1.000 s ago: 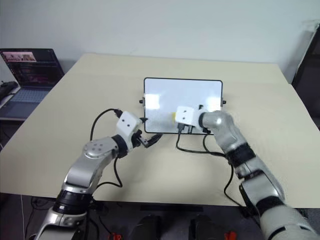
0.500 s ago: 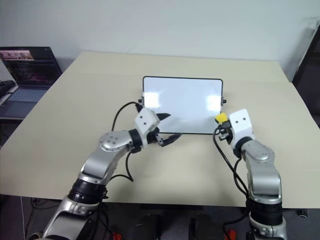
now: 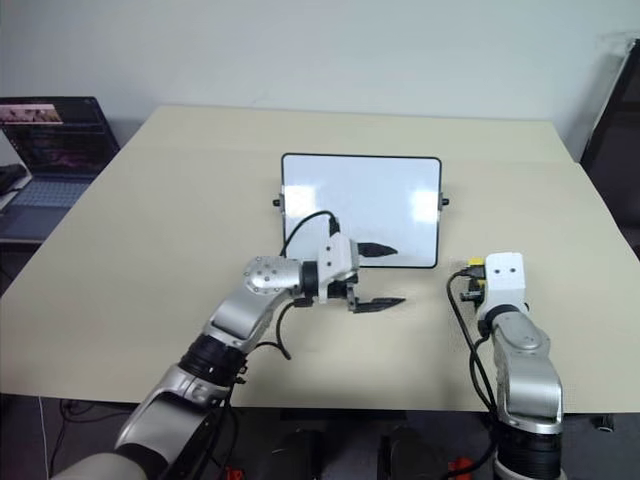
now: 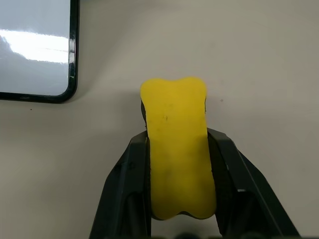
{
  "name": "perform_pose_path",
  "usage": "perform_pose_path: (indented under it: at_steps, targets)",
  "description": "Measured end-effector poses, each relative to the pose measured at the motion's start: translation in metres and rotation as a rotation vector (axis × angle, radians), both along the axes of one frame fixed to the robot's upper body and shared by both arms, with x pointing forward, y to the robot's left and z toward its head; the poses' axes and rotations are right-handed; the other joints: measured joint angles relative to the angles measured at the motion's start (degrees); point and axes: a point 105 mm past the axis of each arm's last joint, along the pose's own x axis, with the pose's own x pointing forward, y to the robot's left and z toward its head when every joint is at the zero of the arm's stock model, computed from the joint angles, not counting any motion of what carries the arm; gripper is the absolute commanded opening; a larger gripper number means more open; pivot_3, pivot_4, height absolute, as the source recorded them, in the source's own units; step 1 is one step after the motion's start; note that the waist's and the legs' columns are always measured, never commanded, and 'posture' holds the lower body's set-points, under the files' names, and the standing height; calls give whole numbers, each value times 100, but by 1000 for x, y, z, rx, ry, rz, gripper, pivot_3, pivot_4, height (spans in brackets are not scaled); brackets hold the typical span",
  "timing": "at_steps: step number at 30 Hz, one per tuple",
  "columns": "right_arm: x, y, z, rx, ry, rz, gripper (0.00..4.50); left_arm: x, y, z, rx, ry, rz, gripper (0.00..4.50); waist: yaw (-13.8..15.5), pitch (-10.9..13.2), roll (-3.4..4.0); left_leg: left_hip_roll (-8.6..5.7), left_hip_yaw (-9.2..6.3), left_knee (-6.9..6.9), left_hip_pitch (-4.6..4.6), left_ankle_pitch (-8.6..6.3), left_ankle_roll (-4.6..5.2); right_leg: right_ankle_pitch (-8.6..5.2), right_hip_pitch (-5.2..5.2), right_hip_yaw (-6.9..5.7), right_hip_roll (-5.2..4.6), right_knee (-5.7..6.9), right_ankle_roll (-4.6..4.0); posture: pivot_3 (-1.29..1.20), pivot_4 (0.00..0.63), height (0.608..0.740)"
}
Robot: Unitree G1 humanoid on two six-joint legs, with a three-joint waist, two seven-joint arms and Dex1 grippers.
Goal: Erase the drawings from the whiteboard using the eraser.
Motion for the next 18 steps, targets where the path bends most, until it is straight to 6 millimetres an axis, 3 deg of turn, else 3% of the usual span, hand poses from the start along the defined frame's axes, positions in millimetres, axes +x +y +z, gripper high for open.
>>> perform_pose_path:
  at_steps: [11, 18]
  targets:
    - [9, -6, -9, 90, 17, -58, 1143, -4, -4, -1, 9, -12, -58, 4500, -2, -1, 2, 2, 4, 0, 1, 0, 1, 0, 0, 0, 4, 2, 0, 0, 150, 740]
    - [15, -12, -6, 104, 6, -72, 3502, -5, -9, 1, -1, -32, -63, 4500, 4, -1, 3, 2, 4, 1, 0, 0, 1, 0, 0, 1, 4, 2, 0, 0, 150, 740]
